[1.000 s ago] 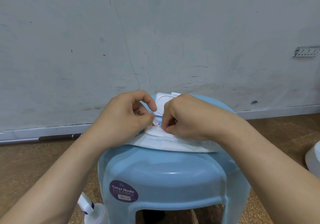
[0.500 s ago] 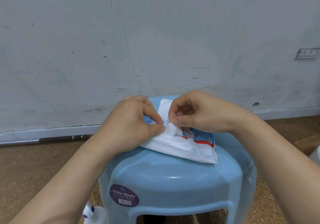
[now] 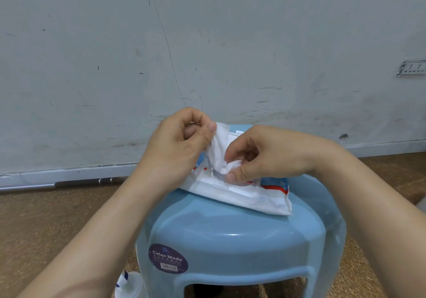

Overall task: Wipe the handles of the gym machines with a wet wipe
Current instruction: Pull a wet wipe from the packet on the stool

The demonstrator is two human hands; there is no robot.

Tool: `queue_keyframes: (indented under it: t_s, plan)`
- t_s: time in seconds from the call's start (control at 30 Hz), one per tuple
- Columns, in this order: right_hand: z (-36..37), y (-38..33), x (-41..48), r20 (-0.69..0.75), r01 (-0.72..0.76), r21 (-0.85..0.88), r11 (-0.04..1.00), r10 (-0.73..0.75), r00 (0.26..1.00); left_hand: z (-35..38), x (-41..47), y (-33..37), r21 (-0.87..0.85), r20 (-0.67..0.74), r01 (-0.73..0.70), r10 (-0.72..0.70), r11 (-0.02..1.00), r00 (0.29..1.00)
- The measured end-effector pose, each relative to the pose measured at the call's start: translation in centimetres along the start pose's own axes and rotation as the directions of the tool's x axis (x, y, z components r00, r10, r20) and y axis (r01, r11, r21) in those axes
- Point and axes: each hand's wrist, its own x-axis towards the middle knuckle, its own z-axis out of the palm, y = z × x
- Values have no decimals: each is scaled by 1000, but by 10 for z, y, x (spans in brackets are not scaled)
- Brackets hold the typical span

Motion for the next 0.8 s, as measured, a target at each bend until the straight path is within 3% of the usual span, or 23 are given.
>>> queue_keyframes:
  t_s: [0.3, 0.4, 0.47, 0.53, 0.6, 0.7, 0.8]
  plan:
    - [9, 1, 5, -84, -74, -152, 986, 62, 995, 4, -3, 2, 61, -217, -262, 269, 963, 938]
    - [9, 2, 4, -89, -62, -147, 987, 50, 995, 1, -1, 11, -89, -345, -245, 201, 965, 917]
    - [10, 3, 6, -87, -43, -145, 988, 30, 996, -21, 10, 17, -158, -486, -260, 154, 953, 860]
    - [9, 4, 7, -88, -31, -155, 987, 18, 996, -47, 23, 24, -45, -576, -288, 210, 957, 790]
    - [7, 4, 4, -51, -13, -145, 989, 6, 999, -49, 19, 27, 10, -560, -248, 211, 969, 801]
    - [-1, -2, -5, -20, 44, -73, 996, -45, 999, -25, -1, 20, 112, -420, -117, 154, 987, 894]
    - [-7, -16, -10, -54, 161, 181, 970, -154, 987, -13, -4, 21, 120, -344, -58, 96, 991, 934]
